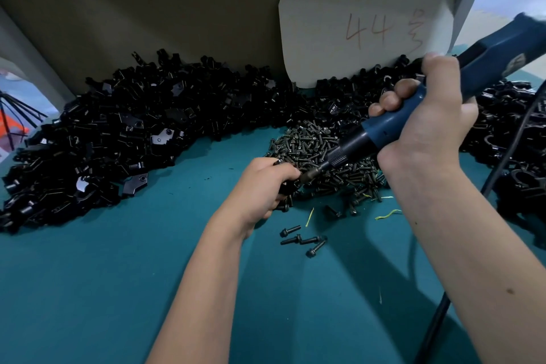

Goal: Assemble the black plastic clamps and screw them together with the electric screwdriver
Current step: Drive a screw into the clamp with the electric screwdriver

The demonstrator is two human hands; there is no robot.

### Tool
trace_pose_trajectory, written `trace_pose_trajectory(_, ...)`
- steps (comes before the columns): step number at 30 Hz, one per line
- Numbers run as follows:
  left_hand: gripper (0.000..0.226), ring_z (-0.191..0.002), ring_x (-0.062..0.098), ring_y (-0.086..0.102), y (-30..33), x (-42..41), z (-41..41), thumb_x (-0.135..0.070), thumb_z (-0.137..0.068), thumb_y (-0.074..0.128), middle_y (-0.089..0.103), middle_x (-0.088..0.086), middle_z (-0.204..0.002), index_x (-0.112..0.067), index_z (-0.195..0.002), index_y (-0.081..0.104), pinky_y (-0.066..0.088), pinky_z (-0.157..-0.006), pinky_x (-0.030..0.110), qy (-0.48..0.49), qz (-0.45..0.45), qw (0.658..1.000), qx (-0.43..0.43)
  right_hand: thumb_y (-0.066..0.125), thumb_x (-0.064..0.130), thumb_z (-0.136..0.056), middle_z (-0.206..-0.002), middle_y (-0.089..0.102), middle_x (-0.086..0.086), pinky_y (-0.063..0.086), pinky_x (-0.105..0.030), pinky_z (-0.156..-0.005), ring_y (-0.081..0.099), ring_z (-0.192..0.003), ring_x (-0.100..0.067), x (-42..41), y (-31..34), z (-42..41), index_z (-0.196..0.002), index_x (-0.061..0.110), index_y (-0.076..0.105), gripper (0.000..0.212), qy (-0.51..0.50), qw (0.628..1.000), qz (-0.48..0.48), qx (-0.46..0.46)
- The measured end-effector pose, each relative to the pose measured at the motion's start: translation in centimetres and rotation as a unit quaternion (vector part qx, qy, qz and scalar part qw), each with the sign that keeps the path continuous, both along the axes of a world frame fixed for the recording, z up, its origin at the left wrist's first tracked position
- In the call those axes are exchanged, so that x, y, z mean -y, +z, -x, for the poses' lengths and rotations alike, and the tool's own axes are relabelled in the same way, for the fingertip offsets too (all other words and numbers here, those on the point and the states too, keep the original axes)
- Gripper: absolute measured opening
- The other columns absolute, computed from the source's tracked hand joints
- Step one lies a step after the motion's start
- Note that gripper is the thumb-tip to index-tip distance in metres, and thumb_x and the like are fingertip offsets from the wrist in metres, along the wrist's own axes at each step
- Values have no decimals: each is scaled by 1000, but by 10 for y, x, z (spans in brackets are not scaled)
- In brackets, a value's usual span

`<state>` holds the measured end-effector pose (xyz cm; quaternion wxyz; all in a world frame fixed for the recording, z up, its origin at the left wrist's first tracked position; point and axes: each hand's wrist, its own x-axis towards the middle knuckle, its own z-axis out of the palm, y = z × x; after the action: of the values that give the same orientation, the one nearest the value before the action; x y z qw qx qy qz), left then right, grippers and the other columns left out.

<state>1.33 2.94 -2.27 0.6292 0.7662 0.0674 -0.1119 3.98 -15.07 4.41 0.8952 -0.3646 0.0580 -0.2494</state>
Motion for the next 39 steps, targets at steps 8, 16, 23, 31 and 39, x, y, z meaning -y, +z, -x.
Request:
trace_pose_trajectory(8,31,-43,8,20,-1,1,1,-20,-93,59,31,-11,-52,-23,-71,38,14,-39,16,6,20,1000,-12,60,8,-89,-59,44,-1,38,-31,-52,40,-48,-18,1,-1,-1,-91,14,42,19,6,1000,-1,10)
trace_pose_trajectory(16,28,-38,6,23,0,3,0,-21,-87,60,32,-12,-50,-24,-69,38,14,-40,16,15,7,1000,-10,58,7,-89,-59,42,-2,37,-31,-52,38,-49,-19,-2,-3,0,-89,13,41,18,9,1000,9,27)
trace_pose_trajectory(23,29,-36,5,24,-1,5,-2,-20,-89,61,31,-9,-53,-23,-71,38,15,-39,17,22,5,1000,-14,58,8,-90,-60,41,-2,37,-32,-53,38,-49,-19,-3,-2,1,-90,14,40,19,8,999,13,38)
trace_pose_trajectory(31,22,-41,9,21,6,6,-1,-28,-75,61,33,-7,-54,-23,-71,40,15,-38,15,5,44,999,-2,56,8,-91,-61,39,-2,37,-30,-53,37,-50,-19,0,2,1,-86,14,38,20,18,998,12,56)
trace_pose_trajectory(39,22,-40,7,21,4,5,-1,-24,-82,60,34,-9,-51,-22,-72,41,14,-39,16,-1,31,1000,-2,57,10,-91,-61,40,-1,37,-30,-53,38,-50,-19,-1,-2,1,-89,14,37,20,28,998,10,48)
